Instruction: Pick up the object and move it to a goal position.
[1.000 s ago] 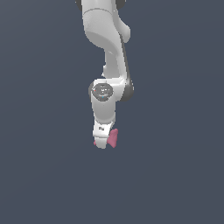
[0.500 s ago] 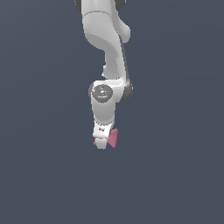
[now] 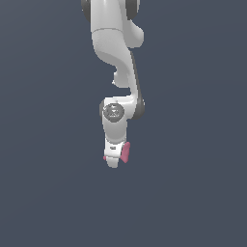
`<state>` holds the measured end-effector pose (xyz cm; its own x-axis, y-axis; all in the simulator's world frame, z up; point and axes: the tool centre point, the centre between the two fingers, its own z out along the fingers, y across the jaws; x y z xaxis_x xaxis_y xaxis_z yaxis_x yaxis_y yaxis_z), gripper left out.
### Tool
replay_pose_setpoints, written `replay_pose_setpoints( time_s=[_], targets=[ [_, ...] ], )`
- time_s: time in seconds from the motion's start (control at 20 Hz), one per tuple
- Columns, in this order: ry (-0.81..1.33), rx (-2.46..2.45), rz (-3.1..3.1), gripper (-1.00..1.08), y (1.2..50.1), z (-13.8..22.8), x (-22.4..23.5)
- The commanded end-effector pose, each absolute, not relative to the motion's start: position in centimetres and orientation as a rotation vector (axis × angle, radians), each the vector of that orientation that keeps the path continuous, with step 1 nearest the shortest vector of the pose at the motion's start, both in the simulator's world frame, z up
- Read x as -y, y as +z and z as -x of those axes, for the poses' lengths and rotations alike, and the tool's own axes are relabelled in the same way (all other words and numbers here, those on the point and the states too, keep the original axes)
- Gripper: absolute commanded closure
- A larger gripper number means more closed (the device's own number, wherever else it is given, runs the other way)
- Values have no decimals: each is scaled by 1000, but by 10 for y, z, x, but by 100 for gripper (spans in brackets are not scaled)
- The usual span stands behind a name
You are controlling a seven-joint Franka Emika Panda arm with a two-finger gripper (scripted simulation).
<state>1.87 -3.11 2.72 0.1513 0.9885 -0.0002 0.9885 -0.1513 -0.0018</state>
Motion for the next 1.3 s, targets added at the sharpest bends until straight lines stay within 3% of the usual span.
replay_pose_setpoints(
  time_s=[0.0, 0.05, 0.1, 0.8, 1.25],
  targets=[
    [0, 2047, 2383, -92, 24, -20, 31],
    [0, 2047, 2383, -92, 23, -20, 31],
    [0, 2047, 2383, 108, 23, -20, 31],
    [-1, 2047, 2384, 108, 28, -20, 30],
    [1, 2049, 2384, 108, 70, -15, 18]
  ],
)
